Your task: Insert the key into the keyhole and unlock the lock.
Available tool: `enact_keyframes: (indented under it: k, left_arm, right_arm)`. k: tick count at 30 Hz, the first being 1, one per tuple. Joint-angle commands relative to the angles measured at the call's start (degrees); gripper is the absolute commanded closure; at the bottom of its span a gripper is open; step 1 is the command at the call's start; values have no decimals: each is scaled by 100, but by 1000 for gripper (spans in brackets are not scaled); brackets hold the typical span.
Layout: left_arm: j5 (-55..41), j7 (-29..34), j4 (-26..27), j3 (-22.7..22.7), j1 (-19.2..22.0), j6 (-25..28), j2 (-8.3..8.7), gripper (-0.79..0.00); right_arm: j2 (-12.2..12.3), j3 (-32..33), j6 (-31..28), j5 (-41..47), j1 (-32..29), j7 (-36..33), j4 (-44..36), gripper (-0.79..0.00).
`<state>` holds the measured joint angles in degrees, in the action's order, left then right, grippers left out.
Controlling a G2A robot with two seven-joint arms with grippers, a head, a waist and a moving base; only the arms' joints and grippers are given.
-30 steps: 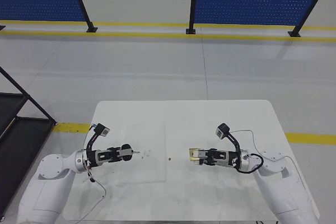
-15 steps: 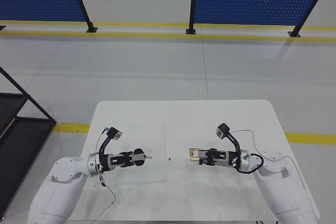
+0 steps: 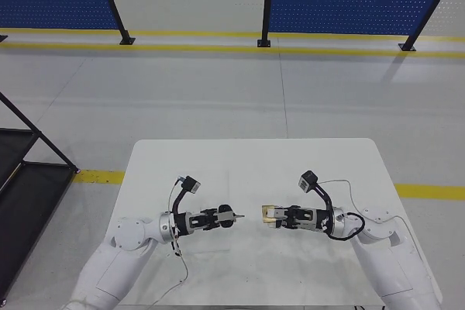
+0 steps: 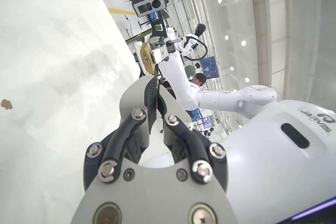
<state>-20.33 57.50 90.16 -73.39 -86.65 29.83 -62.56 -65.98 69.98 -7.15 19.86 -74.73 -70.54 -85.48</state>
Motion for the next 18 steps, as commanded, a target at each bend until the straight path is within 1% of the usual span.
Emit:
enact_keyframes:
  k: [1,3,14,16,18]
  left_arm:
    - [-84,-132,-27,141,37,-14,-27,0]
    - [-121,-47,1,187,85,62,-28,0]
    - [-121,-47,1,187,85,62,-28,0]
    - [-154,-214,-24,250,47,-165,-38,0]
    - [-81,-277,-49,323,44,-237,-45,0]
  right_arm:
    - [0,0,0,0,0,0,0,0]
    - [0,0,0,0,0,0,0,0]
    - [0,0,0,0,0,0,0,0]
    - [0,0,0,0,0,0,0,0]
    - [0,0,0,0,0,0,0,0]
